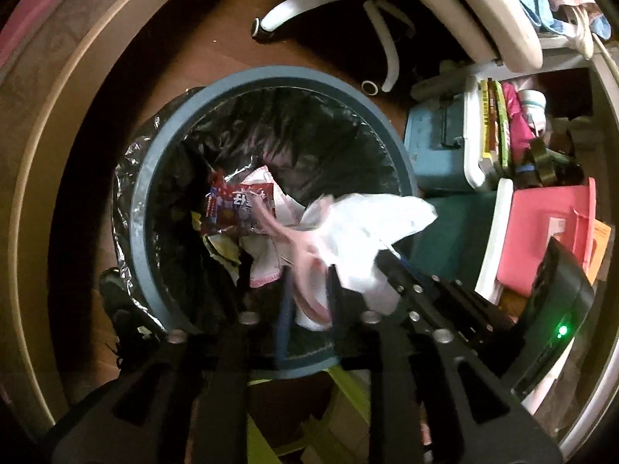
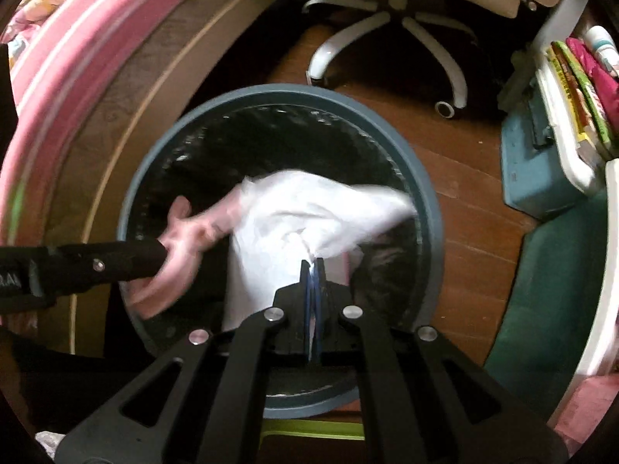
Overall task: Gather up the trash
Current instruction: 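Open both tools to drop the clothespin and tissue into the bin, then move both tools back to the bed toward the red snack bag and tissue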
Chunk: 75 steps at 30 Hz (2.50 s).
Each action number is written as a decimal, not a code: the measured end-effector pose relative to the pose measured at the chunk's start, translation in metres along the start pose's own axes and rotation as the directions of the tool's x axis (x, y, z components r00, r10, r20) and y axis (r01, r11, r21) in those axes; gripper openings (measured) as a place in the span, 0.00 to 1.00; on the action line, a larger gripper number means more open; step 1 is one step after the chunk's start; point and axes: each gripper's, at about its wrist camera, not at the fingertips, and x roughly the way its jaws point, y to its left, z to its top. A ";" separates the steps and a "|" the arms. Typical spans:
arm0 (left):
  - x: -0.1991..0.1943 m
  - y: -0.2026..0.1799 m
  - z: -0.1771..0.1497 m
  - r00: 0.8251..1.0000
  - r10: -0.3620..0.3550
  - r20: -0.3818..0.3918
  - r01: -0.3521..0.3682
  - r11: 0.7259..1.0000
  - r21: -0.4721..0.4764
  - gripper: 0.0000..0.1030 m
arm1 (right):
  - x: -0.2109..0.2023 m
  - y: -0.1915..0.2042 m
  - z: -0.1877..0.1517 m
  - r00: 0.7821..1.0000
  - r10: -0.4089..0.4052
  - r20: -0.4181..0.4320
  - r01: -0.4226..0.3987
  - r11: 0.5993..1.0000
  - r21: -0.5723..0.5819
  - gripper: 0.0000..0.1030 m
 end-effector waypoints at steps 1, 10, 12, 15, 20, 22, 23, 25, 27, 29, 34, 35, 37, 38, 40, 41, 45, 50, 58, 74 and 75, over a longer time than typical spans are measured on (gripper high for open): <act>0.001 0.000 0.001 1.000 -0.014 -0.001 0.014 1.000 -0.013 0.35 | 0.002 -0.001 -0.001 1.000 -0.012 -0.003 0.012 1.000 -0.002 0.08; -0.019 0.006 0.001 0.998 -0.018 0.054 0.022 0.996 -0.085 0.77 | -0.018 -0.003 0.002 0.997 -0.059 0.050 0.059 0.998 -0.004 0.58; -0.031 0.008 0.002 0.996 -0.002 0.086 0.011 0.994 -0.104 0.82 | -0.029 0.001 0.006 0.996 -0.052 0.078 0.053 0.999 -0.011 0.60; -0.058 0.014 0.000 0.987 0.006 0.159 0.020 0.986 -0.165 0.85 | -0.056 0.017 0.013 0.991 -0.023 0.135 0.028 0.999 -0.033 0.66; -0.119 0.032 -0.013 0.948 -0.022 0.318 0.119 0.950 -0.289 0.86 | -0.121 0.058 0.031 0.959 0.068 0.276 -0.037 0.992 -0.118 0.70; -0.148 0.042 -0.022 0.919 -0.029 0.394 0.165 0.934 -0.318 0.86 | -0.141 0.073 0.037 0.945 0.094 0.314 -0.046 0.987 -0.154 0.72; -0.166 0.048 -0.029 0.897 -0.021 0.441 0.183 0.927 -0.328 0.87 | -0.155 0.084 0.040 0.935 0.112 0.336 -0.053 0.983 -0.178 0.73; -0.193 0.058 -0.039 0.861 -0.001 0.509 0.205 0.916 -0.344 0.87 | -0.182 0.107 0.046 0.914 0.155 0.376 -0.070 0.971 -0.229 0.75; -0.220 0.067 -0.051 0.822 0.005 0.569 0.239 0.905 -0.353 0.87 | -0.201 0.126 0.049 0.898 0.189 0.398 -0.083 0.960 -0.268 0.77; -0.253 0.075 -0.068 0.767 0.015 0.642 0.265 0.903 -0.338 0.87 | -0.218 0.146 0.051 0.883 0.226 0.411 -0.099 0.946 -0.308 0.77; -0.323 0.106 -0.106 0.663 0.021 0.748 0.314 0.900 -0.303 0.87 | -0.255 0.205 0.057 0.837 0.336 0.432 -0.153 0.902 -0.404 0.78; -0.335 0.116 -0.115 0.644 0.016 0.765 0.337 0.892 -0.302 0.87 | -0.261 0.220 0.058 0.825 0.361 0.434 -0.167 0.891 -0.423 0.78; -0.365 0.140 -0.136 0.595 0.057 0.802 0.343 0.884 -0.318 0.87 | -0.272 0.248 0.061 0.806 0.405 0.432 -0.191 0.869 -0.457 0.78; -0.374 0.149 -0.143 0.579 0.084 0.811 0.335 0.883 -0.330 0.87 | -0.276 0.264 0.064 0.796 0.431 0.425 -0.211 0.855 -0.473 0.78; -0.396 0.173 -0.161 0.539 0.161 0.827 0.303 0.879 -0.369 0.88 | -0.283 0.296 0.070 0.775 0.476 0.415 -0.243 0.831 -0.501 0.78; -0.405 0.184 -0.168 0.523 0.198 0.829 0.284 0.876 -0.389 0.88 | -0.286 0.314 0.070 0.764 0.497 0.412 -0.253 0.818 -0.517 0.78; -0.426 0.241 -0.192 0.471 0.354 0.808 0.187 0.855 -0.483 0.88 | -0.280 0.392 0.069 0.727 0.577 0.373 -0.305 0.757 -0.578 0.79; -0.424 0.312 -0.204 0.457 0.458 0.762 0.125 0.816 -0.565 0.88 | -0.231 0.481 0.064 0.731 0.619 0.287 -0.356 0.705 -0.614 0.79; -0.441 0.402 -0.174 0.433 0.545 0.718 0.048 0.782 -0.622 0.88 | -0.165 0.557 0.101 0.747 0.629 0.216 -0.447 0.716 -0.537 0.79; -0.464 0.503 -0.076 0.466 0.557 0.687 -0.059 0.795 -0.604 0.88 | -0.071 0.638 0.192 0.731 0.660 0.173 -0.558 0.725 -0.404 0.79; -0.465 0.504 -0.073 0.465 0.554 0.690 -0.064 0.799 -0.598 0.88 | -0.068 0.642 0.196 0.728 0.663 0.174 -0.565 0.724 -0.397 0.79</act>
